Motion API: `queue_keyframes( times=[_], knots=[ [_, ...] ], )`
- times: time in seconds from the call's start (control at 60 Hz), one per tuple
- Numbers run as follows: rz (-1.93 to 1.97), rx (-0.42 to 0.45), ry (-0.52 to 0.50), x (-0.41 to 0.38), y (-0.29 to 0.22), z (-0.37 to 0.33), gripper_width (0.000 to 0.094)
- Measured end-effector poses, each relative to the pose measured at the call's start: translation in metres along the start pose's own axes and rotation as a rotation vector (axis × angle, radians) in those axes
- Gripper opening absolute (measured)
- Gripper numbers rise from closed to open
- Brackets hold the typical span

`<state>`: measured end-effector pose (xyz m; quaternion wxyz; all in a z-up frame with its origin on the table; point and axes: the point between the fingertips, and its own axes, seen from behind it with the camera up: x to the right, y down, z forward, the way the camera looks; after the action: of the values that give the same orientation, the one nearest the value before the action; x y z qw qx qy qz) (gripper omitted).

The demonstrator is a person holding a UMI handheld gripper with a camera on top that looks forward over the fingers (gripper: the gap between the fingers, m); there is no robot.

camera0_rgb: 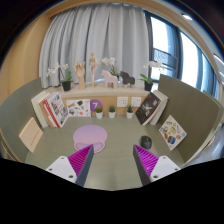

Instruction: Arrange mouse

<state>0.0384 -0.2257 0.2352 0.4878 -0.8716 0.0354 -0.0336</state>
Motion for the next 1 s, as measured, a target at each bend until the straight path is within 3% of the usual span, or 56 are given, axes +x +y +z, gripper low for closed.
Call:
queue_keyframes(
  times=[0.217, 0.4, 0.65, 0.9, 1.0],
  knots=[
    [-0.001, -0.172, 0.046, 0.063, 0.121, 0.058, 0.0784],
    [-0.004, -0.264, 0.086, 0.127, 0.17, 0.111, 0.0785],
    [0.015, -0.316, 0.07, 0.188, 0.165, 0.199, 0.0778],
    [0.032, -0.283, 0.015, 0.206, 0.122, 0.285, 0.0773],
    [0.031, -0.267, 0.023, 0.211, 0.109, 0.309, 0.0701]
  ],
)
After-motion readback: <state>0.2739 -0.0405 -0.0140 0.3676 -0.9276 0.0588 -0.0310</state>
